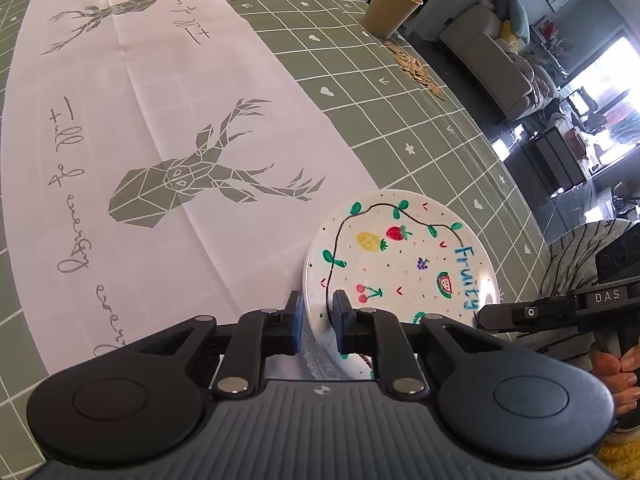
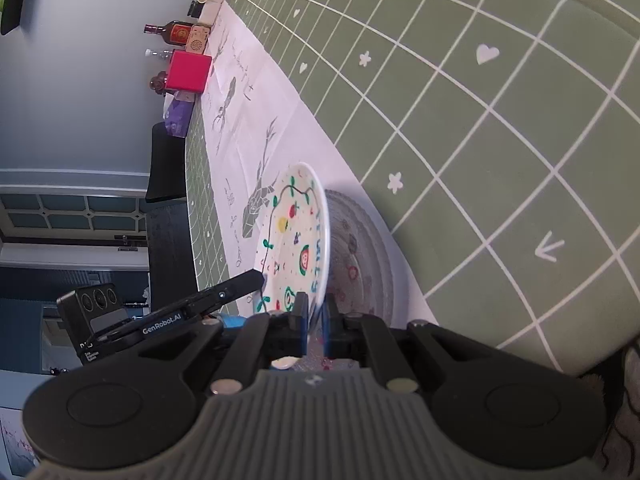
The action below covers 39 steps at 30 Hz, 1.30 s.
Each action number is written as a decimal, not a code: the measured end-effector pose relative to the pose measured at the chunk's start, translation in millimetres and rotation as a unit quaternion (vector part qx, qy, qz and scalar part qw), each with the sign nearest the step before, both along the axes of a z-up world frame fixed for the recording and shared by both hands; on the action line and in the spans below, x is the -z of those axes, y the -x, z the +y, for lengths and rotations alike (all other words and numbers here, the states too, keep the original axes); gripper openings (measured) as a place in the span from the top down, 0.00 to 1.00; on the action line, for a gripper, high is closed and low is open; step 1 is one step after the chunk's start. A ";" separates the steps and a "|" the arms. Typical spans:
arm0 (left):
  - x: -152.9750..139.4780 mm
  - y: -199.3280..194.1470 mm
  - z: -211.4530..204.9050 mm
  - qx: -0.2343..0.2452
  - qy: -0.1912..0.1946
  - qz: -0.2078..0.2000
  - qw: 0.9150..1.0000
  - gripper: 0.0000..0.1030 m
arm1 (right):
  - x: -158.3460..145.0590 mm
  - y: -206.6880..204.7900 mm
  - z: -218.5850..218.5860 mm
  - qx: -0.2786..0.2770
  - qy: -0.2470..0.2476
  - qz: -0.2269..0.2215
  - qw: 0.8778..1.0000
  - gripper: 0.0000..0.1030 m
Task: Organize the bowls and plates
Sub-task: 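Lower the 'Fruity' plate onto the glass plates and open the right tool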
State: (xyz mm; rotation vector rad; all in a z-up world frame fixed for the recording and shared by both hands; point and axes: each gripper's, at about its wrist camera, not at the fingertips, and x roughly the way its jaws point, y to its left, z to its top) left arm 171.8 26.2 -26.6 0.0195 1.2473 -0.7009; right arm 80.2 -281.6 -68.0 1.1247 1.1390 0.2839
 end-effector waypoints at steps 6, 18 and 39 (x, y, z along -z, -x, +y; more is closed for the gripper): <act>-2.1 5.2 -4.5 0.019 -0.018 -0.021 0.999 0.83 | 2.6 7.1 8.7 -0.008 0.015 0.012 1.000 0.95; -1.2 12.7 -13.5 0.034 -0.052 -0.052 0.997 0.82 | -10.5 13.9 31.2 -0.024 0.056 0.018 0.998 0.68; -25.4 20.2 -11.8 0.045 -0.054 -0.127 0.989 0.50 | -45.6 1.6 41.3 -0.030 0.128 0.005 0.991 0.20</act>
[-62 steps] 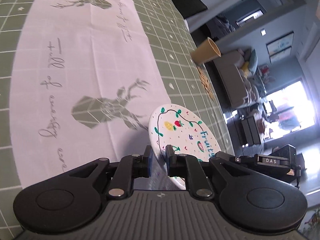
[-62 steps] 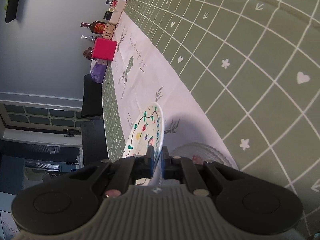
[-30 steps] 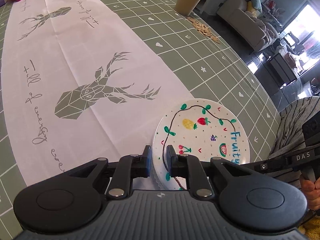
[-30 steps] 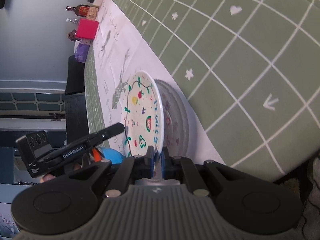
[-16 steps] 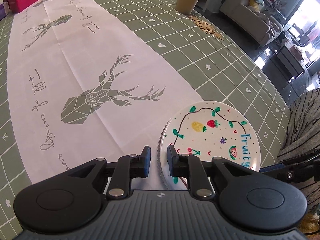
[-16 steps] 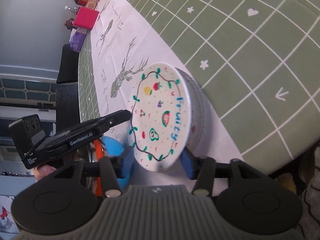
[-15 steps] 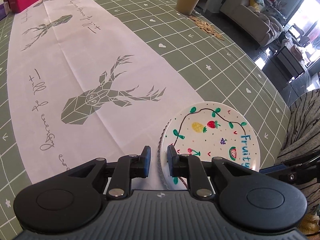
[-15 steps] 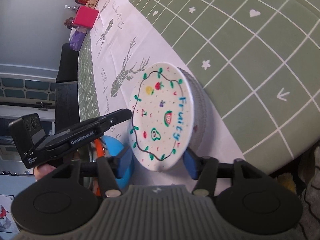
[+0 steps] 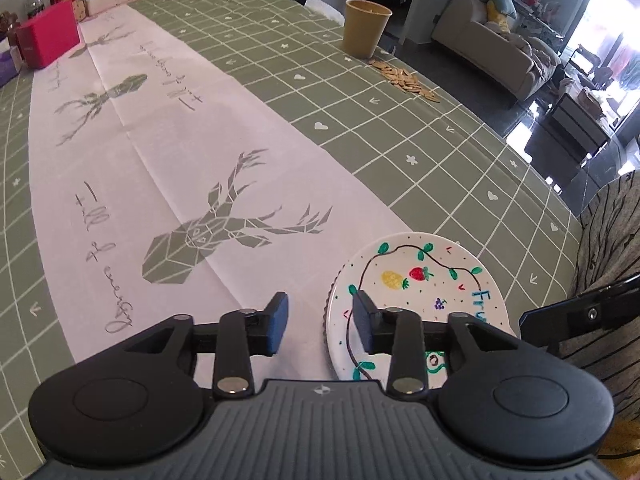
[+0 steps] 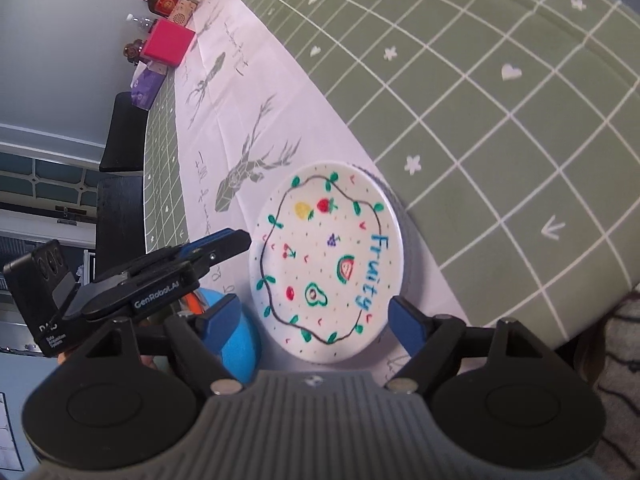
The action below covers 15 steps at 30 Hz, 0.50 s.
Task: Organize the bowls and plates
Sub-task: 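Lower the 'Fruity' plate onto the glass plates and open the right tool, then lower the nested bowl stack with the left tool onto the 'Fruity' plate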
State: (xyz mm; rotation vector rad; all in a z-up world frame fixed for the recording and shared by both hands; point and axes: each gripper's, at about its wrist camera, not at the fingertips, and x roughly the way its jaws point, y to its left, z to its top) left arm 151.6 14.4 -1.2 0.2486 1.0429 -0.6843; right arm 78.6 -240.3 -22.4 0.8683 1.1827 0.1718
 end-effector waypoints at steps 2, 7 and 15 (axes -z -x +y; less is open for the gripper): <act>-12.0 0.7 3.6 -0.013 0.010 -0.019 1.000 0.47 | -3.9 -2.9 1.0 -0.012 0.005 -0.010 1.000 0.17; -49.9 7.2 24.6 -0.105 0.062 -0.050 0.991 0.32 | -20.2 1.1 3.4 -0.032 0.013 -0.064 0.997 0.13; -88.0 58.6 34.7 -0.168 0.018 -0.171 0.971 0.23 | -42.2 3.4 33.1 -0.086 0.067 -0.162 0.981 0.03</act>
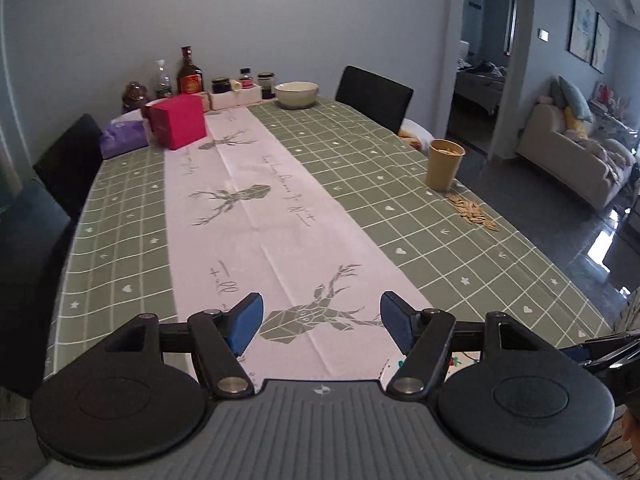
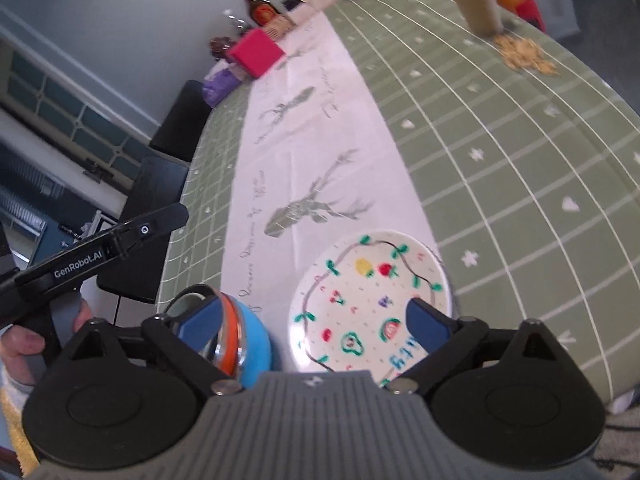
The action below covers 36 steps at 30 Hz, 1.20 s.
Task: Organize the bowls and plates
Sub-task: 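Lower the nested bowl stack with the left tool onto the 'Fruity' plate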
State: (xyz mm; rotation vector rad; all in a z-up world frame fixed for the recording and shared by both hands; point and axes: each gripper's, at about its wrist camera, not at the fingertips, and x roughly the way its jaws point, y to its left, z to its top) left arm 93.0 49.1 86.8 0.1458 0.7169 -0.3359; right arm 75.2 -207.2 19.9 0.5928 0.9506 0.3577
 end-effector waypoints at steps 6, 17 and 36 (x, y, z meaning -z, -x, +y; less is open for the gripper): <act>5.7 30.8 17.1 -0.092 -0.029 -0.002 0.995 0.23 | 14.3 0.8 29.8 -0.055 0.001 0.000 0.999 0.03; 35.9 68.4 55.4 -0.150 -0.013 0.028 0.988 0.24 | 39.8 6.3 71.8 -0.094 -0.066 0.014 0.993 0.03; 87.1 47.6 91.4 -0.194 0.054 0.145 0.969 0.23 | 57.0 -10.6 112.3 -0.060 -0.079 0.020 0.995 0.14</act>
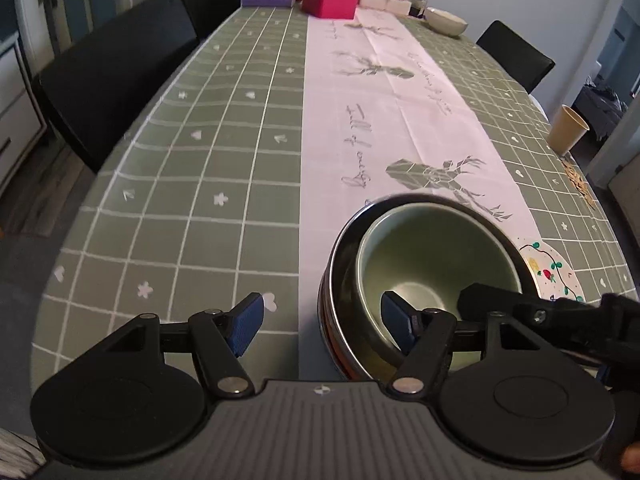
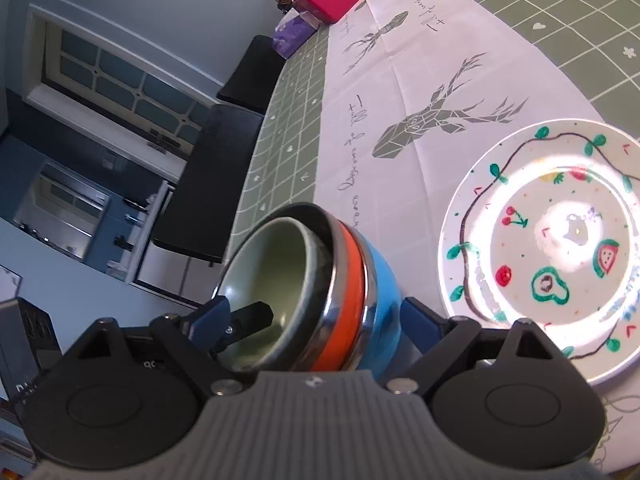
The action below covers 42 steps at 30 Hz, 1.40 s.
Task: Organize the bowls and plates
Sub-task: 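Lower the nested bowl stack with the left tool onto the 'Fruity' plate, then open the left tool and withdraw it from the bowl stack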
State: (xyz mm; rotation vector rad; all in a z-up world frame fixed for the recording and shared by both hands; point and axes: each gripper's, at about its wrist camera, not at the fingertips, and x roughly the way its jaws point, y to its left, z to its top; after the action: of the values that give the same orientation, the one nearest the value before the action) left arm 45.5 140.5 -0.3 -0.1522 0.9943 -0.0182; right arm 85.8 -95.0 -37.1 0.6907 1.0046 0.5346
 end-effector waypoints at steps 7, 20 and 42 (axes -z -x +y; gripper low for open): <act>4.4 -0.6 2.1 -0.005 0.065 0.021 0.998 0.55 | 4.8 -3.9 14.1 0.012 0.060 0.013 0.998 0.38; -22.9 -10.7 -17.1 -0.004 0.085 0.003 0.996 0.59 | -22.6 -3.5 -15.8 0.056 0.041 0.010 0.998 0.40; -13.9 -31.6 -136.0 0.133 0.049 0.019 0.990 0.58 | -31.4 23.7 -131.0 0.157 0.047 0.034 0.986 0.39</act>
State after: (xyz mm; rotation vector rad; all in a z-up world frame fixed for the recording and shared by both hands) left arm 77.1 4.5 13.6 -0.1095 1.0475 -0.3097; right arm 62.1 -226.0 -5.7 0.7698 0.9546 0.1889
